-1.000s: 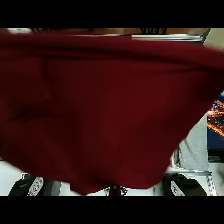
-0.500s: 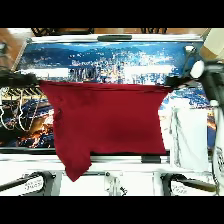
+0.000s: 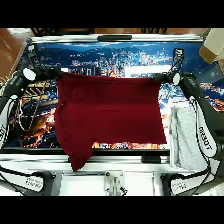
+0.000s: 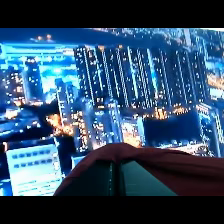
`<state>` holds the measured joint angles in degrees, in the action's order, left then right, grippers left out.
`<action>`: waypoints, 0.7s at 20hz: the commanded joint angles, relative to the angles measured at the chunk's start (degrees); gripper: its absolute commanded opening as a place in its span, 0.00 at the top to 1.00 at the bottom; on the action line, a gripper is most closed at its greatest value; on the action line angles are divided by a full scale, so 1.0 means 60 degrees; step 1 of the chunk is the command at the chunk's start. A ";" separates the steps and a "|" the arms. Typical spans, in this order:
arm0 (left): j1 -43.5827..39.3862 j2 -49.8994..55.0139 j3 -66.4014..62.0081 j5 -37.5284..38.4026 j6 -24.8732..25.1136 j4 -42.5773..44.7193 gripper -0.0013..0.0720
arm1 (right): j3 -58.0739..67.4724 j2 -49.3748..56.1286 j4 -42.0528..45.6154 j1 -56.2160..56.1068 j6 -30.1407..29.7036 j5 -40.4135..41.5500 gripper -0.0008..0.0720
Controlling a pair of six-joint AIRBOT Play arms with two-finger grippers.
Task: Fold the shirts.
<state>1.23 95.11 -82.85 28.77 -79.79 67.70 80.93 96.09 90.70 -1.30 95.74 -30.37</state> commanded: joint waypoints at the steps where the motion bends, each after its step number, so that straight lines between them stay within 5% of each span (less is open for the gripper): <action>1: -0.0069 0.0459 -0.0051 -0.0168 -0.0222 0.0015 0.94 | -0.0007 0.0386 -0.0142 0.0018 0.0619 -0.0004 0.89; 4: 0.0357 0.0342 -0.0328 0.2317 0.0397 0.0015 0.94 | -0.0007 -0.0102 -0.0138 0.0018 0.0674 -0.1428 0.89; 8: 0.1005 0.0368 -0.0652 0.6364 0.0459 0.0080 0.94 | -0.0011 -0.0645 0.0452 0.0029 0.0171 -0.5067 0.89; 10: 0.1115 0.0408 -0.0550 0.7369 0.0769 0.0076 0.94 | -0.0138 -0.0550 0.0324 0.0022 -0.0040 -0.6266 0.89; 14: 0.1118 0.0412 -0.0022 0.7894 0.0561 0.0033 0.94 | -0.0495 -0.0288 -0.0255 0.0018 -0.0069 -0.6466 0.89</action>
<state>7.57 97.51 -84.49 69.73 -76.07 68.16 78.94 93.60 90.98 -1.17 95.94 -63.94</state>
